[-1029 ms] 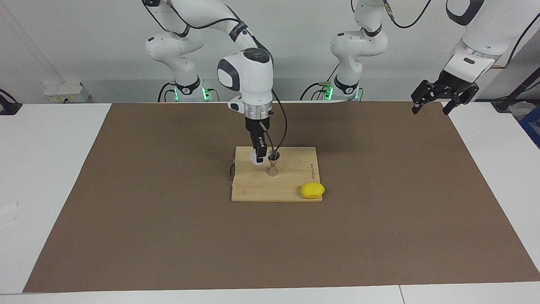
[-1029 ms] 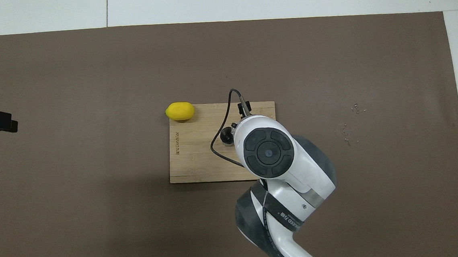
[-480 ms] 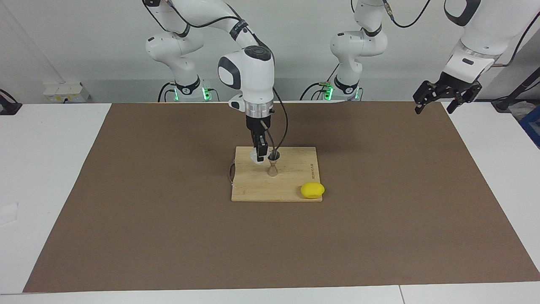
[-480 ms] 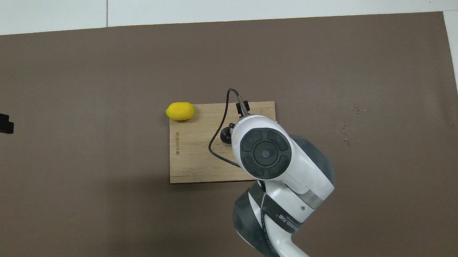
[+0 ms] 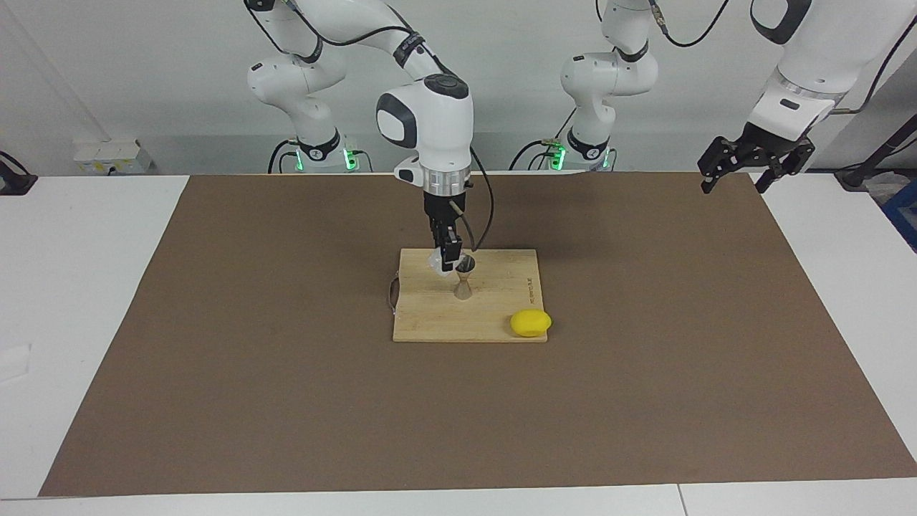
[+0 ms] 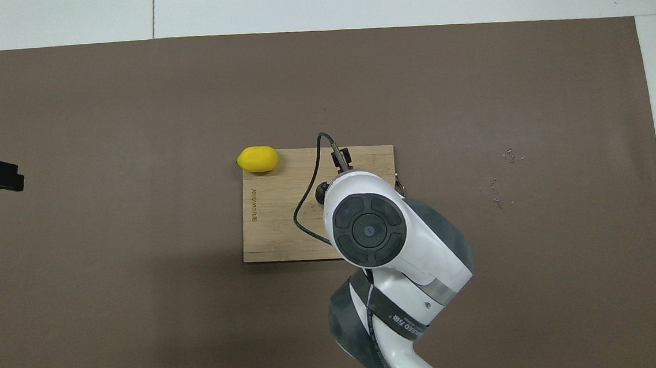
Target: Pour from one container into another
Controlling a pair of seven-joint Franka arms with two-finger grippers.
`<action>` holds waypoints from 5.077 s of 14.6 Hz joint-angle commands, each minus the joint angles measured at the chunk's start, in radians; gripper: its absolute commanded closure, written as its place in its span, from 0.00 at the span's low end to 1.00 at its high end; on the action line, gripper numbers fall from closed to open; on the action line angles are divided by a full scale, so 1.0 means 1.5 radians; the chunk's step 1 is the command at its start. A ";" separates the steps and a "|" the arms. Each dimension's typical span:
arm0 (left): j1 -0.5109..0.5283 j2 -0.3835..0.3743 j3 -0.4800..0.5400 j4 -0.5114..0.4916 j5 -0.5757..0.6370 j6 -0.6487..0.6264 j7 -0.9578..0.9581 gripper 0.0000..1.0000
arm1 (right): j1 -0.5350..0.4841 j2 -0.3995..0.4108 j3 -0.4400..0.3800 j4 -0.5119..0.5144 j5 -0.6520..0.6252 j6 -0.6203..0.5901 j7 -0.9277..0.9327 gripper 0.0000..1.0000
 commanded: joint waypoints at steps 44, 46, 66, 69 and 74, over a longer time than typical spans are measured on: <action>0.010 -0.011 -0.005 -0.005 0.009 0.000 -0.003 0.00 | -0.442 0.016 0.002 -0.153 0.723 -0.093 -0.669 1.00; 0.010 -0.011 -0.005 -0.005 0.009 0.000 -0.003 0.00 | -0.479 0.037 0.002 -0.153 0.737 -0.112 -0.730 1.00; 0.010 -0.011 -0.005 -0.008 0.009 0.003 -0.008 0.00 | -0.522 -0.034 -0.002 -0.223 0.738 -0.073 -0.813 0.01; 0.010 -0.012 -0.005 -0.009 0.009 0.004 -0.007 0.00 | -0.519 -0.067 -0.002 -0.225 0.673 -0.078 -0.870 0.01; 0.010 -0.012 -0.005 -0.013 0.009 0.004 -0.007 0.00 | -0.492 -0.079 -0.001 -0.216 0.528 -0.093 -1.093 0.01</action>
